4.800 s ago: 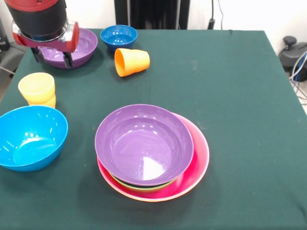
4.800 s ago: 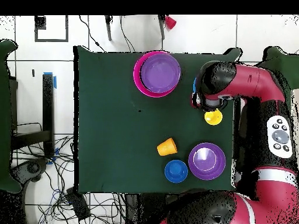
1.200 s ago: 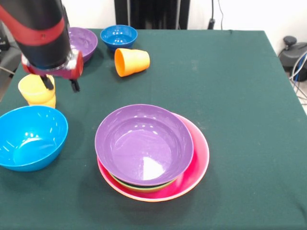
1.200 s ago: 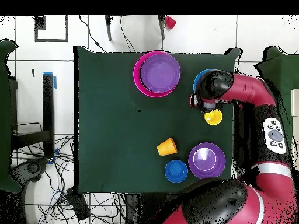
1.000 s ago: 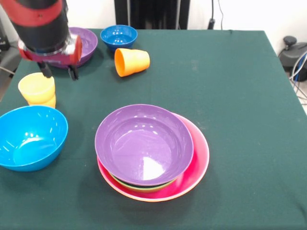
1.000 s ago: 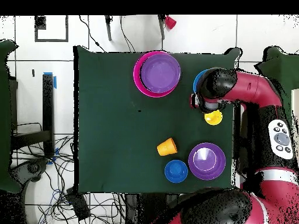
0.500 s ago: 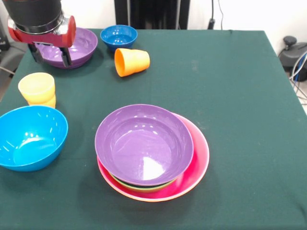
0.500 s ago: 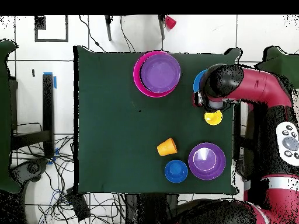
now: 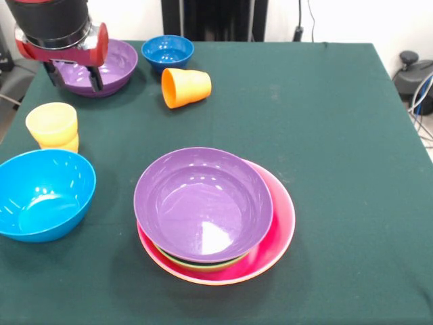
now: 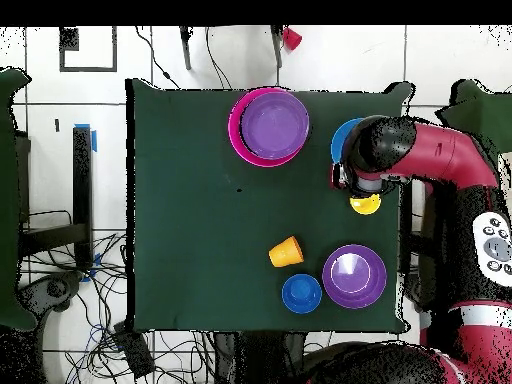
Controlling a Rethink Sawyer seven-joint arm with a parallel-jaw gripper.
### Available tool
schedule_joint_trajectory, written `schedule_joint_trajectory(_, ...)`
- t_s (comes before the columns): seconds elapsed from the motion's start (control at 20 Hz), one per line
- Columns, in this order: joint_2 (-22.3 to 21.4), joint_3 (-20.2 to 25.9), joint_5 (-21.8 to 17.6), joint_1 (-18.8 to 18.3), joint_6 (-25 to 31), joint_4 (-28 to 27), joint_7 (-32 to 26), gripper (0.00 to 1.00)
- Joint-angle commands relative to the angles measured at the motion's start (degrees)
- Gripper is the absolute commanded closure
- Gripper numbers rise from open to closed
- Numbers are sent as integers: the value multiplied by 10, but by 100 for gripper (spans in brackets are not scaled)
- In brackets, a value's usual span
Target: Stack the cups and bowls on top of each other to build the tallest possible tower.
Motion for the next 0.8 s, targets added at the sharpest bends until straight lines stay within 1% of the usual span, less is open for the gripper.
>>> schedule_joint_trajectory(0.05, 11, 12, -42, -2, -57, 76, -99, 0)
schedule_joint_trajectory(0.25, 15, 14, -48, -8, -60, 74, -105, 0)
schedule_joint_trajectory(0.35, 26, 13, -52, -8, -49, 58, -107, 0)
schedule_joint_trajectory(0.5, 46, 22, -44, -14, -24, 40, -119, 0)
schedule_joint_trajectory(0.55, 46, 24, -44, -15, -21, 40, -125, 0)
schedule_joint_trajectory(0.6, 47, 25, -50, -13, -14, 27, -134, 0)
schedule_joint_trajectory(0.8, 61, 27, -59, -12, -3, -2, -142, 0)
